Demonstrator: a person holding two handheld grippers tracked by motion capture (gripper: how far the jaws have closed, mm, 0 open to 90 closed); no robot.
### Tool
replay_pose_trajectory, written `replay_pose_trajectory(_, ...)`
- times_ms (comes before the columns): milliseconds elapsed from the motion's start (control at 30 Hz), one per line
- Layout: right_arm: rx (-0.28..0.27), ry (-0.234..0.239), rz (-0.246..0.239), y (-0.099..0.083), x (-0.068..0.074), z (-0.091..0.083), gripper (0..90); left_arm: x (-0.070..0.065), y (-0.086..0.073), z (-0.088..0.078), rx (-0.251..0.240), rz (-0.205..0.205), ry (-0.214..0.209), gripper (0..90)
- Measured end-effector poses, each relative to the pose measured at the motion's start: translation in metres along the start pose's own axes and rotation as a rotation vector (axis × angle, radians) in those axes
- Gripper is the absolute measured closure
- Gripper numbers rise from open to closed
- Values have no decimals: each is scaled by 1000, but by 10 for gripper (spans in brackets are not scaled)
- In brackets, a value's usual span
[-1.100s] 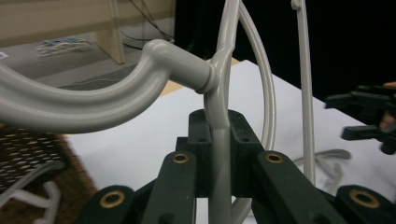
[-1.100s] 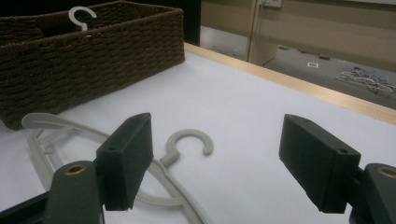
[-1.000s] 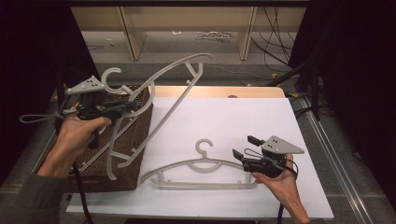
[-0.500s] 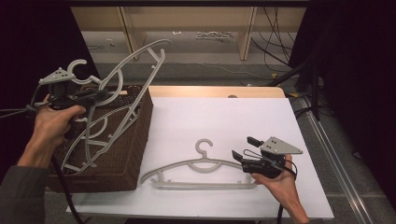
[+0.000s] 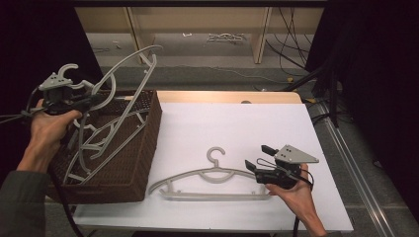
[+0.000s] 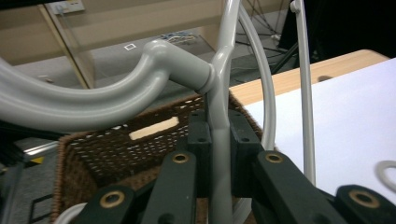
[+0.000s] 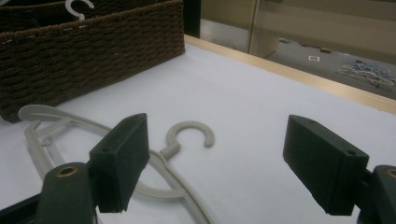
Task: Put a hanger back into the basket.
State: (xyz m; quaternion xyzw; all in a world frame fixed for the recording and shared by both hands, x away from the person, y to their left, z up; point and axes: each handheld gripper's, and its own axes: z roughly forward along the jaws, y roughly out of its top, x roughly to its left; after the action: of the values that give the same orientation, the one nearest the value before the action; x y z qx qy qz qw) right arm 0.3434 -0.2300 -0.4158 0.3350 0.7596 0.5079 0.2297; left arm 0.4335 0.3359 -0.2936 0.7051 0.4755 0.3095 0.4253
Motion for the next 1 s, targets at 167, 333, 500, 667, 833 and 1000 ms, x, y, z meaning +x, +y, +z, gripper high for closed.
replay_pose_trajectory(167, -19, 11, 2, -1, 0, 2, 237, 8, -5, 5, 15, 17, 19, 818)
replay_pose_trajectory(333, -15, 6, 1, -2, 0, 2, 237, 18, -14, 11, 34, 15, 43, 817)
replay_pose_trajectory(500, -13, 5, 1, -2, -1, 2, 238, 22, -22, 13, 52, 33, 51, 818)
replay_pose_trajectory(667, -12, 7, 4, -2, -1, 2, 238, 31, -34, 13, 58, 31, 56, 817)
replay_pose_trajectory(833, -25, 10, 6, -2, -1, 3, 238, 37, -44, 11, 65, 43, 71, 817)
replay_pose_trajectory(1000, -13, 7, 5, -2, -1, 3, 238, 41, -53, 10, 91, 77, 86, 817)
